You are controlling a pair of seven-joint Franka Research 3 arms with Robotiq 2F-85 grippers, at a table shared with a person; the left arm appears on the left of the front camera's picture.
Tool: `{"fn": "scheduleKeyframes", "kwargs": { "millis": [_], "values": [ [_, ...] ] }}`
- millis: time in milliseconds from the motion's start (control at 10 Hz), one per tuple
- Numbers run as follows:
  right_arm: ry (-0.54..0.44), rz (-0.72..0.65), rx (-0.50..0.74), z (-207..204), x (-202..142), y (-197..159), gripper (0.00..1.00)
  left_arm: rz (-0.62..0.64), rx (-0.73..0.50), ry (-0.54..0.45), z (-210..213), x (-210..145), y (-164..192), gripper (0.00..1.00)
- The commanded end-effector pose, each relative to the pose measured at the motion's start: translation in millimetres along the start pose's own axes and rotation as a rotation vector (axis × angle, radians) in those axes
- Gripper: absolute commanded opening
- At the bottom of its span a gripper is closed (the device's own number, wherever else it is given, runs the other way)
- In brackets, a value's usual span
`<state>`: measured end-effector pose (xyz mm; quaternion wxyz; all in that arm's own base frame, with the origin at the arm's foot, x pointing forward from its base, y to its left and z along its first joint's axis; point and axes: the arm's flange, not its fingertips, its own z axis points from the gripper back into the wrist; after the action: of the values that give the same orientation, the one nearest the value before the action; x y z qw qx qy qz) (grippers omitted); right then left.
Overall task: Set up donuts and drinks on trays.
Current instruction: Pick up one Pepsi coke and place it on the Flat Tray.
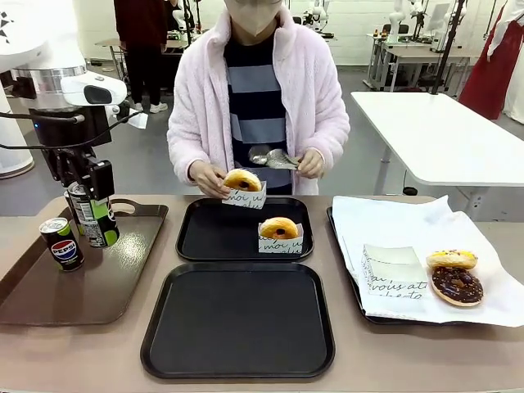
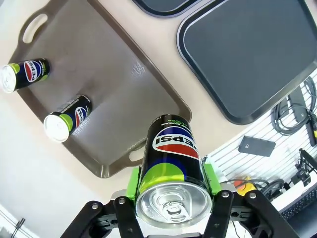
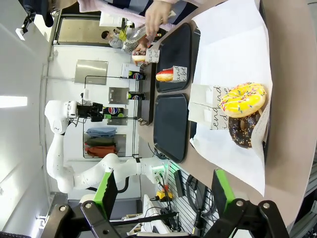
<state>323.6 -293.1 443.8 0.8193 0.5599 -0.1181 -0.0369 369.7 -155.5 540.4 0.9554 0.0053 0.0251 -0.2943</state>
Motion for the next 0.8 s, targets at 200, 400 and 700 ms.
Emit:
{"fn": "scheduleKeyframes", "kwargs": {
  "millis": [200,400,700],
  "values": [
    [0.003,-0.006,0.006,0.1,-0.7,1.7,1.0,-0.009,-0.001,0.004,4.3,-1.3,-0.8,0.59],
    [0.003,-0.006,0.006,0.1,-0.7,1.7,1.0,-0.009,-0.001,0.004,4.3,-1.3,-0.8,0.59],
    [0.003,-0.006,0.006,0.1,-0.7,1.7,1.0,-0.009,-0.001,0.004,4.3,-1.3,-0.8,0.59]
  ]
}}
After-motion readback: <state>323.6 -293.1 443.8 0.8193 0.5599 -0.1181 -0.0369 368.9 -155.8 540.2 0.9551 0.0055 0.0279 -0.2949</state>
